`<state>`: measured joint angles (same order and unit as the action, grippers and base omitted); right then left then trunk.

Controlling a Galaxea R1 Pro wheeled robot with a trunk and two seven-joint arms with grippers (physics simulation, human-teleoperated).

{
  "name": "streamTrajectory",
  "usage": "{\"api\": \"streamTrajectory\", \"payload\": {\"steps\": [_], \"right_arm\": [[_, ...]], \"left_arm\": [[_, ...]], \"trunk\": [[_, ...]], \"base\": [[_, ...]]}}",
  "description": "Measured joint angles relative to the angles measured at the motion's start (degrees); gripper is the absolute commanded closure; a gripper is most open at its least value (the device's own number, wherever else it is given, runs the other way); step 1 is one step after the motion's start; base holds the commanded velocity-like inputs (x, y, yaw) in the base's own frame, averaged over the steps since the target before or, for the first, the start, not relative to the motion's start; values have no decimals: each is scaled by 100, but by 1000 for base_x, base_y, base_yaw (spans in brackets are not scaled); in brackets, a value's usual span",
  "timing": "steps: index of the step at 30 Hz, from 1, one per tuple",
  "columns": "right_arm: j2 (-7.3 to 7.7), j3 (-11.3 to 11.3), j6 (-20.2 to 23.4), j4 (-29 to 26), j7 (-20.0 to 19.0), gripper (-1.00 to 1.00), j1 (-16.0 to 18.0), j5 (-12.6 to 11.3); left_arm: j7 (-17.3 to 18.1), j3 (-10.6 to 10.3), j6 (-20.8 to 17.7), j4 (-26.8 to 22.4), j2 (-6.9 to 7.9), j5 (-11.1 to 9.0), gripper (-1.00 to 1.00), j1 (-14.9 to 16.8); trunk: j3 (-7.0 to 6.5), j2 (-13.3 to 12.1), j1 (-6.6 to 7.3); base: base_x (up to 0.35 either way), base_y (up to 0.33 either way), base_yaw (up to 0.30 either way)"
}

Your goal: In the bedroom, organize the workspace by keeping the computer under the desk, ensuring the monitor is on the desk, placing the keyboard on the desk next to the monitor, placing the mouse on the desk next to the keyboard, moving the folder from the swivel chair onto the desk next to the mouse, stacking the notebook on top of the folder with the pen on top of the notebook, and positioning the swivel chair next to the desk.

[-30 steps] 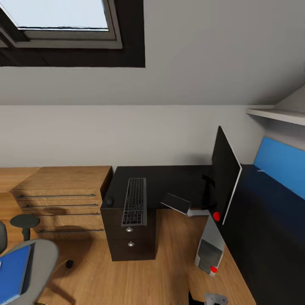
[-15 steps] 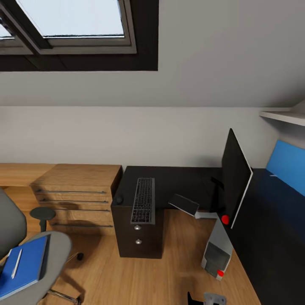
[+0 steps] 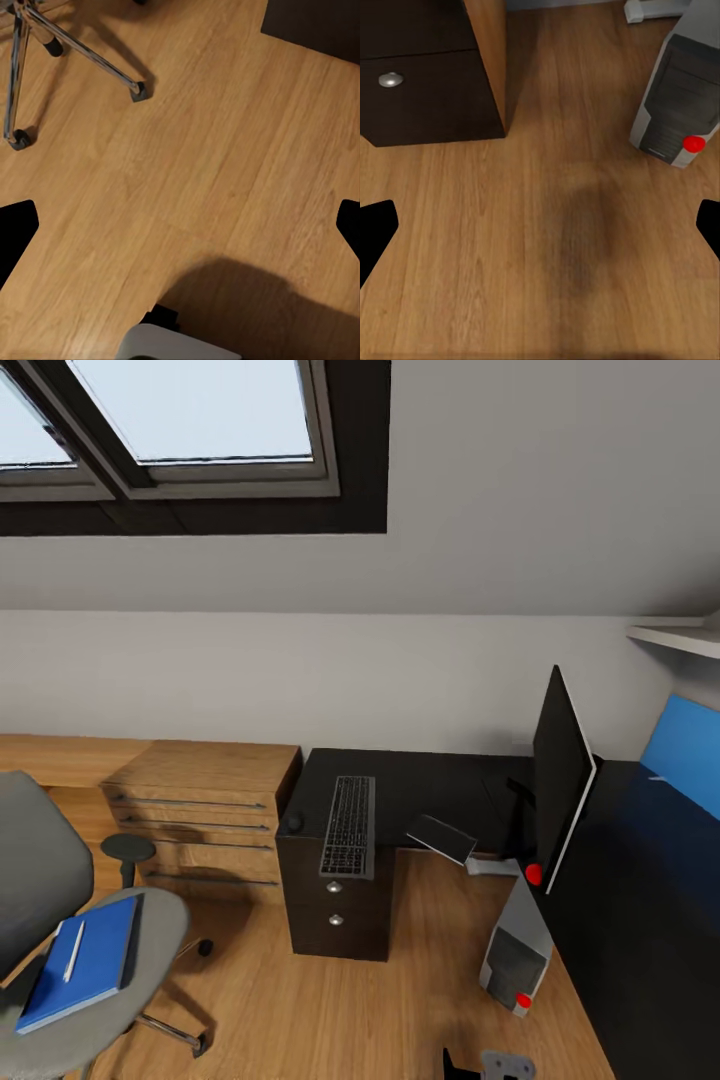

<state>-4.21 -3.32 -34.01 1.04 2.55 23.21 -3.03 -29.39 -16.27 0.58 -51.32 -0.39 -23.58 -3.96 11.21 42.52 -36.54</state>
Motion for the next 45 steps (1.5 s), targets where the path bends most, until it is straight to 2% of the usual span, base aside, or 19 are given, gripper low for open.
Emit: {"api": "streamTrajectory", "payload": {"steps": [11, 14, 17, 20, 21, 23, 24, 25, 26, 29, 30, 32, 36, 45], "right_arm": [[0, 1, -20, -79, 27, -100, 4, -2], [1, 1, 49, -315, 80, -100, 11, 0], [-2, 4, 391, -845, 207, -100, 18, 6], [-3, -2, 1160, -1715, 394, -100, 20, 9], [-4, -13, 1708, -2233, 448, -100, 19, 0], [-4, -29, 2330, -2842, 485, -100, 13, -15], [-5, -46, 3405, -3509, 519, -100, 4, -40], [-6, -47, 3686, -4304, 524, -100, 9, -33], [-6, -48, 4219, -4824, 533, -100, 4, -45], [-6, -60, 5125, -5644, 532, -100, 0, -146], [-6, -64, 5423, -5900, 527, -100, -1, -219], [4, -68, 6327, -6767, 521, -100, -16, -763], [42, -57, 6791, -7315, 529, -100, -126, -1200], [191, -51, 6998, -7610, 583, -100, -249, -1357]], "left_arm": [[9, 1, -2, 1, 6, -1, -100, 0], [9, 1, -2, 3, 8, -1, -100, 0], [9, 2, -2, 7, 5, -1, -100, 0], [4, 3, -2, 9, 5, 0, -100, 0], [1, 5, -2, 10, 6, -1, -100, -1], [0, 6, -2, 10, 10, -4, -100, 0], [0, 11, -2, 9, 19, -9, -100, 0], [1, 11, -2, 11, 20, -9, -100, 0], [1, 13, -2, 11, 22, -10, -100, -1], [1, 15, 1, 10, 24, -11, -100, -1], [1, 15, 2, 10, 25, -11, -100, -1], [1, 16, 4, 10, 24, -11, -100, -1], [3, 17, 1, 13, 11, -10, -100, -1], [9, 16, -2, 20, 0, -2, -100, 0]], "trunk": [[-198, -442, 242], [-252, -563, 308], [-306, -683, 374], [-360, -804, 440], [-379, -844, 462], [-415, -924, 506], [-431, -965, 528], [-452, -1004, 551], [-470, -1045, 573], [-523, -1166, 639], [-541, -1206, 661], [-578, -1286, 705], [-649, -1447, 793], [-812, -1810, 991]], "base": [[-2, -1, 1], [0, 0, 0], [0, 0, 0], [0, 0, 0], [0, 0, 0], [0, 0, 0], [0, 0, 0], [0, 0, 0], [0, 0, 0], [0, 0, 0], [0, 0, 0], [0, 0, 0], [0, 0, 0], [0, 0, -36]]}}
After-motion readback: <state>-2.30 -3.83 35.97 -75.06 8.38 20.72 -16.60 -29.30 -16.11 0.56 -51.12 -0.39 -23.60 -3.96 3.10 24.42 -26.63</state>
